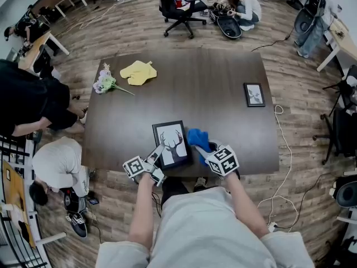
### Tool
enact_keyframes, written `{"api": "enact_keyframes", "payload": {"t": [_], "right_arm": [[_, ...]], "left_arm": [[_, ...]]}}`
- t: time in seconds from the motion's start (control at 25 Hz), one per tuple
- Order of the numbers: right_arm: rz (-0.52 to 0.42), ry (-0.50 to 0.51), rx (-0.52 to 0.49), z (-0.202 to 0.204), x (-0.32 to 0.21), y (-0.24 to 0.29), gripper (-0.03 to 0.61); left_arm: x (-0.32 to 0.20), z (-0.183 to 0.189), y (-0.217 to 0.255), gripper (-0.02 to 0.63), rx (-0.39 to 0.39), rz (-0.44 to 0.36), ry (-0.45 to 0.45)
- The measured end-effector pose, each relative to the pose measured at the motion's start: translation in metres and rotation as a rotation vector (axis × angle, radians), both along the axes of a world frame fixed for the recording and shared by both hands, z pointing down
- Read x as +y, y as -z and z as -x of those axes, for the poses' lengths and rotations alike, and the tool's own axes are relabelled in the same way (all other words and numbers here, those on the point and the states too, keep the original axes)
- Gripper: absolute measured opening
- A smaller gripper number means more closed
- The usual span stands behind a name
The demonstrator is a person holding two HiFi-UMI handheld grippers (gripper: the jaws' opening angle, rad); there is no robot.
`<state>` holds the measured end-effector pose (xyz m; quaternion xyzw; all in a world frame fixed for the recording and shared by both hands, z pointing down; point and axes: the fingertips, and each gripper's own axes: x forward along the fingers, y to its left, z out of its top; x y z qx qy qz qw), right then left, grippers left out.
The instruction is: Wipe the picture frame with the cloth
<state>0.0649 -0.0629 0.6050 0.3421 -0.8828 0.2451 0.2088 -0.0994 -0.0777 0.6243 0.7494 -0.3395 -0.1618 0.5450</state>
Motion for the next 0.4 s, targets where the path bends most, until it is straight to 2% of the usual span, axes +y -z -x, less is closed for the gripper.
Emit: {"api": "enact_keyframes", "payload": {"t": [0.12, 0.24, 0.4], "right_arm": [[0.000, -0.005, 0.001, -0.0019, 0.0008, 0.0005, 0.080], [0.000, -0.008, -0.002, -0.0024, 0.0017, 0.0013, 0.080], [-0.002, -0.012, -0.002, -0.0012, 0.0016, 0.0009, 0.080]], "left_arm": [[-0.0018, -0.0008, 0.0032, 0.118, -0.010, -0.028, -0.013], [0.0013, -0.0010, 0.0015, 0.117, 0.015, 0.019, 0.004], [0.0006, -0.0011, 0.0015, 0.118, 0.030, 0.020, 0.003]]}}
